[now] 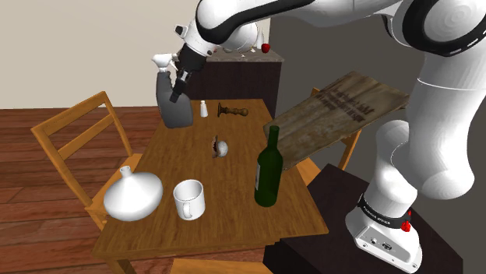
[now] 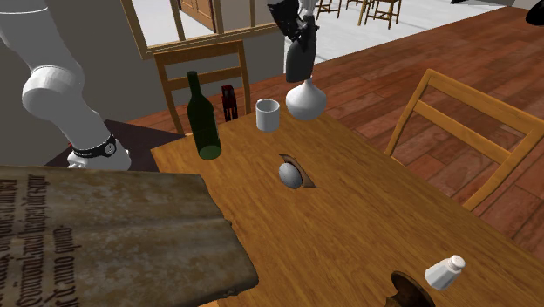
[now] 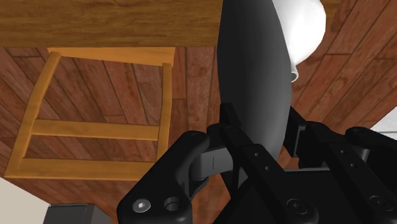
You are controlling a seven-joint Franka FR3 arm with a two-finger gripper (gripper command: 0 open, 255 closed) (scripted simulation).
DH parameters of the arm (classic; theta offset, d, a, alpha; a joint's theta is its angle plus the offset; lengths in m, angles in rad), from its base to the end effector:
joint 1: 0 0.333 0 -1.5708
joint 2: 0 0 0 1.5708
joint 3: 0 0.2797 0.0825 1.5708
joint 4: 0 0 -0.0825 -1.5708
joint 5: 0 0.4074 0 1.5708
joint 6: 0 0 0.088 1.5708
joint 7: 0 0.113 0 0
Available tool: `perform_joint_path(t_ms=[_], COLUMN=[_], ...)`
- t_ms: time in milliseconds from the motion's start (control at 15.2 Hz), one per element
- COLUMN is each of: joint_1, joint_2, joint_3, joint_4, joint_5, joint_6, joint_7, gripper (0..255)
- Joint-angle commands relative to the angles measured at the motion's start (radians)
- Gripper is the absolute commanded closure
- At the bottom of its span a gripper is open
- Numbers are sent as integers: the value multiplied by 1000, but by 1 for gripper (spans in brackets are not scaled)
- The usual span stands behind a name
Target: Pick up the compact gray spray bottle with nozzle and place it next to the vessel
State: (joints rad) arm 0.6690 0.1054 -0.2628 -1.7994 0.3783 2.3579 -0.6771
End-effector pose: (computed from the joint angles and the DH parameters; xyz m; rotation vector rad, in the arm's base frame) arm 0.5942 0.2682 0.4871 -2.5527 -1.2077 -0.7072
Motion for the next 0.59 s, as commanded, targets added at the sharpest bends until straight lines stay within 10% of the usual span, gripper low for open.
perform_joint_path(t_ms=[0, 528], joint_1=[1, -1], joint_2=[2, 30], joint_3=[2, 12], joint_4=[-25, -95], joint_5=[9, 57], joint_6=[27, 119], joint_7=[-11, -63], gripper=[255, 255])
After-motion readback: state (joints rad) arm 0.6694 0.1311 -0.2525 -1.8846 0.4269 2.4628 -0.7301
